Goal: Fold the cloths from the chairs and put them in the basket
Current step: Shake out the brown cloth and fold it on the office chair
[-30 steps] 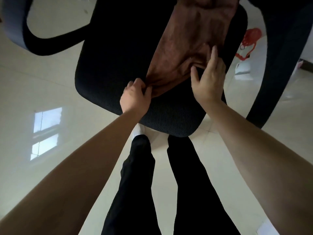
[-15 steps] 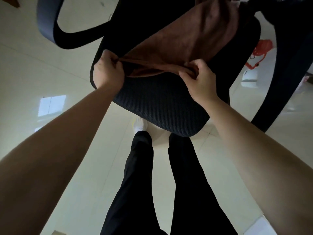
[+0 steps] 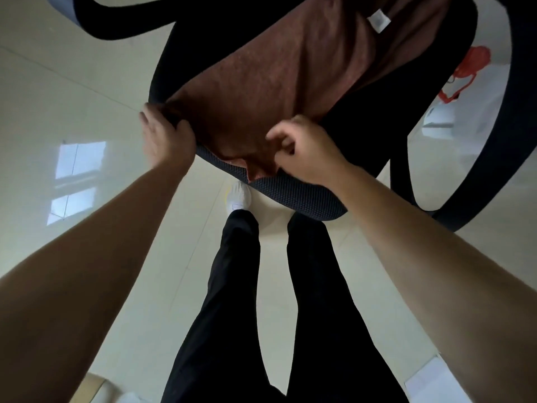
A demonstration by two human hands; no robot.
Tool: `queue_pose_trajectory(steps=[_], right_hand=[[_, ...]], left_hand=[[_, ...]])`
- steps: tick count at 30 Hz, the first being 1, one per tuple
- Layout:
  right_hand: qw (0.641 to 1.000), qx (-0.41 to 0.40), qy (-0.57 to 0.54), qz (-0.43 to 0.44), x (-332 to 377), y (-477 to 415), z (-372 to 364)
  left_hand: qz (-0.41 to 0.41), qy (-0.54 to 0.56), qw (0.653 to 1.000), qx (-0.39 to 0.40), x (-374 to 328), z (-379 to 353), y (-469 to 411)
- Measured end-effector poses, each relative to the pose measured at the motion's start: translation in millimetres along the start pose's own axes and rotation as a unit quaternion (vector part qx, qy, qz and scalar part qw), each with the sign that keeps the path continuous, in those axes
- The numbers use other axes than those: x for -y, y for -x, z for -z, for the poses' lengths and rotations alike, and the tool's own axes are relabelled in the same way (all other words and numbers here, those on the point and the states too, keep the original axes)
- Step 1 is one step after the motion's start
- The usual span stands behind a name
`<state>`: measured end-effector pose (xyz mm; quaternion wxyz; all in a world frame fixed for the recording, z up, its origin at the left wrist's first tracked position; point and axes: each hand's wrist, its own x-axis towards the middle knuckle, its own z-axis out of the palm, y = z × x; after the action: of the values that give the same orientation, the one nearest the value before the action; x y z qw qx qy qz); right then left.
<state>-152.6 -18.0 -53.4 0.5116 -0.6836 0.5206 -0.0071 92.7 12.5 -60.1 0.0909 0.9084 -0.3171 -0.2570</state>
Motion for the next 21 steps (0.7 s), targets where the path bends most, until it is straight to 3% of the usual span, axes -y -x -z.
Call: queue_pose_trajectory(steps=[2,5,6,8,11,14,19,21], right_hand=[[0.983,-0.179,-0.012,-0.028,-9.5,-5.7,14.5],[0.914,-0.392,0.043,-0.092,-25.2,-20.8,43.0],[0.904,-0.400,0.041,-0.143,-31.0,-28.4,53.2],[0.909,-0.328,0.033,-0.254,-41.1,-43.2,71.9],[0.919,-0.261,-0.027,-0.294,-45.6,-51.5,89.1],[0.900,-0.282,-0.136,-0.302,-35.3,-44.8,92.0],[0.808,-0.300,-0.415,-0.292,-18.5,-31.5,99.2],[0.804,-0.279,-0.454,-0.264,0.3,-18.6,107.5]], left_hand=[[-0.090,-0.018,0.994,-0.052,-2.9,-11.0,20.8],[-0.208,-0.042,0.975,-0.061,-8.9,-32.7,53.8],[-0.256,-0.076,0.963,-0.037,-10.1,-39.2,64.2],[-0.350,-0.165,0.921,0.052,-10.2,-47.9,79.5],[-0.413,-0.255,0.863,0.137,-8.7,-50.9,81.1],[-0.425,-0.217,0.872,0.109,-6.6,-44.5,77.1],[-0.377,-0.190,0.901,0.100,-6.1,-9.8,60.8],[-0.348,-0.171,0.919,0.069,-8.8,14.5,51.8]])
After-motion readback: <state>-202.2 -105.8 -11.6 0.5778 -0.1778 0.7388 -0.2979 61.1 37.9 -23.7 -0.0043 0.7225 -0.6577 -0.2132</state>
